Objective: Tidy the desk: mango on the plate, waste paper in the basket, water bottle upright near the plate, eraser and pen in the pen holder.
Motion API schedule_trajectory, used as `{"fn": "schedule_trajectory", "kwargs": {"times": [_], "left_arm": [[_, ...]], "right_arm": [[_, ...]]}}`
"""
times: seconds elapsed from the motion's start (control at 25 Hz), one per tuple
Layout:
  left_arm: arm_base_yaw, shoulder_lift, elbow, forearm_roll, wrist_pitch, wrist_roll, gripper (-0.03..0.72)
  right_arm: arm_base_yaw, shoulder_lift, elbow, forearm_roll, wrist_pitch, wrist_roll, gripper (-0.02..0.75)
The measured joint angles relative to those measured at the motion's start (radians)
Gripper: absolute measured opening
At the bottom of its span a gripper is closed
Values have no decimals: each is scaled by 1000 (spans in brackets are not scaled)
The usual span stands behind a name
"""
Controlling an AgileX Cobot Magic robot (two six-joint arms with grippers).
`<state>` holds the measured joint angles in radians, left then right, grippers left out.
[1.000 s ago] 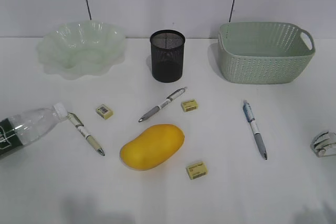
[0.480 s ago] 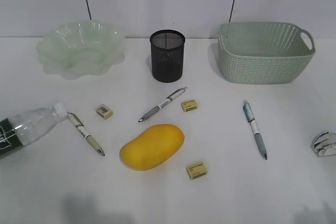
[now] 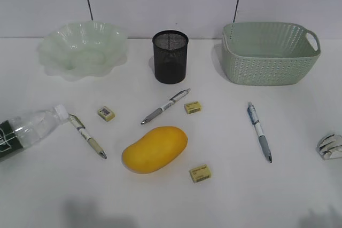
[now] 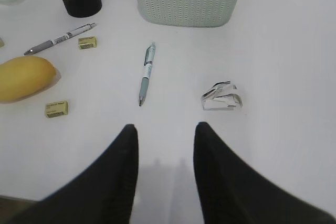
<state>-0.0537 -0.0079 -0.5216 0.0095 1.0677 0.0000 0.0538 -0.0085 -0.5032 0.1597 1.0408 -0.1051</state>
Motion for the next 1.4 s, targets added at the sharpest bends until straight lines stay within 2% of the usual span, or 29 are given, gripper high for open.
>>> {"fn": "schedule_trajectory", "kwargs": {"times": [1.2, 1.32, 1.4], "left_arm": [[0, 0, 0, 0, 0, 0, 561], [0, 0, 0, 0, 0, 0, 561], [0, 0, 0, 0, 0, 0, 561]], "right_arm": [[0, 0, 0, -10, 0, 3, 304], [0, 0, 1, -17, 0, 8, 405], [0, 0, 1, -18, 0, 10, 523]]}}
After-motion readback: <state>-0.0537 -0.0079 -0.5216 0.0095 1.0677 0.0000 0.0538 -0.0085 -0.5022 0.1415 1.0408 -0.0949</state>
